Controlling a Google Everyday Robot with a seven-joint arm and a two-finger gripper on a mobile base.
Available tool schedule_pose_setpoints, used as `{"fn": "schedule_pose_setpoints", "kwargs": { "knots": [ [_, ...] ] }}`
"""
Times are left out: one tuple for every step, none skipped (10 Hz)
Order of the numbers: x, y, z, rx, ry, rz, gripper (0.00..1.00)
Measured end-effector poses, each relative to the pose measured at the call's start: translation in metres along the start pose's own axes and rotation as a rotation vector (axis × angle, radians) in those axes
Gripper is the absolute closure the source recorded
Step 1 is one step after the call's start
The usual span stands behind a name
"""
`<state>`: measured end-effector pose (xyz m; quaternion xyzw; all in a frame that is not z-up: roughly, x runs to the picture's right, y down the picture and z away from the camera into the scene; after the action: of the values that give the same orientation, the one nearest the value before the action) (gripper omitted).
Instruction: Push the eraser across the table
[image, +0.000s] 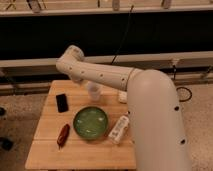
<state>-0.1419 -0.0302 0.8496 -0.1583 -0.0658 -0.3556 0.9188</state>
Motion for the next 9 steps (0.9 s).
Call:
{"fn": "schedule_pose_setpoints", "kwargs": {
  "knots": [
    [-0.005,-0.004,0.002,-0.001,-0.002,-0.002,0.93],
    [-0.006,-0.006,0.004,-0.002,-0.003,-0.001,0.96],
    [-0.004,-0.007,0.005,-0.006,0.000,0.002,0.96],
    [-0.002,-0.008,0.008,-0.014,0.003,0.000,0.96],
    [-0.004,-0.011,0.011,-0.016,0.002,-0.004,0.96],
    [-0.007,-0.015,0.013,-0.017,-0.002,-0.006,0.96],
    [-0.008,-0.015,0.014,-0.019,-0.003,-0.005,0.96],
    [-0.006,-0.014,0.015,-0.027,-0.001,0.000,0.96],
    [-0.007,-0.016,0.016,-0.028,-0.003,-0.002,0.96]
  ]
}}
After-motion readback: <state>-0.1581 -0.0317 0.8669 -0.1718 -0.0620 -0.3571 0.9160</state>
